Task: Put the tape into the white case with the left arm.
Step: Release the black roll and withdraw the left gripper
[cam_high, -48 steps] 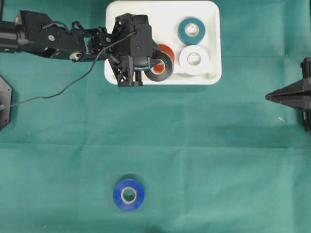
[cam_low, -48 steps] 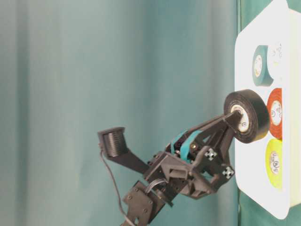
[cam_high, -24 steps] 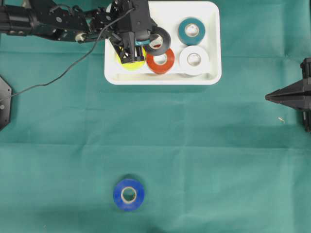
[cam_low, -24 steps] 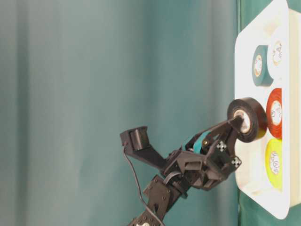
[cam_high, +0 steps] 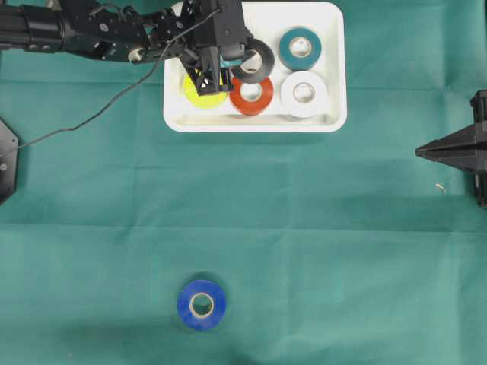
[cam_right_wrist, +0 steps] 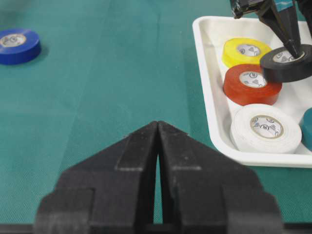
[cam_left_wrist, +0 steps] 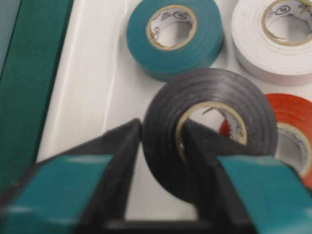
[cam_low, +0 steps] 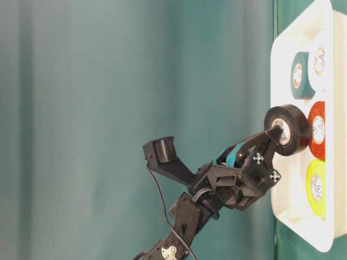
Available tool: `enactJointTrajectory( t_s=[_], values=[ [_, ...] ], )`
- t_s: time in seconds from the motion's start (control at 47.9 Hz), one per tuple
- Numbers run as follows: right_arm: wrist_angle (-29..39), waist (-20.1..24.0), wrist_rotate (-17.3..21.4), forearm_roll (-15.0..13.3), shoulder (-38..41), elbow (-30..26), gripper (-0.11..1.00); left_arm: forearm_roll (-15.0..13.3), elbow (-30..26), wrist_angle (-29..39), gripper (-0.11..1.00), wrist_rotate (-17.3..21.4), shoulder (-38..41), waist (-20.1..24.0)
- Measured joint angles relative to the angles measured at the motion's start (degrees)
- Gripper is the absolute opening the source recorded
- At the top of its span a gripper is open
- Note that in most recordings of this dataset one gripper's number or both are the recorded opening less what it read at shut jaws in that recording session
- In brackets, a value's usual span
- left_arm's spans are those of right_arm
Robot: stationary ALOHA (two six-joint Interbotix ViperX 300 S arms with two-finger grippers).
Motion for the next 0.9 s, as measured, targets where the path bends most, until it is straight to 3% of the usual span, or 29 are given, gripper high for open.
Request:
enactJointTrajectory(
  t_s=[0.146, 0.23, 0.605, 0.898],
  values=[
    [0.0, 0.0, 0.1, 0.0, 0.0, 0.1, -0.09, 0.0, 0.0, -0.1, 0.88, 0.1, 0.0, 0.4],
    [0.0, 0.0, 0.1, 0.1, 0.0, 0.1, -0.09, 0.0, 0.4, -0.1, 0.99, 0.1, 0.0, 0.4],
    [0.0, 0.0, 0.1, 0.0, 0.0, 0.1, -0.09, 0.0, 4.7, -0.2, 1.0, -0.5, -4.2, -0.8],
    [0.0, 0.0, 0.1, 0.0, 0.0, 1.2, -0.09, -0.1, 9.6, -0.4, 0.99, -1.2, -10.5, -8.3]
  ],
)
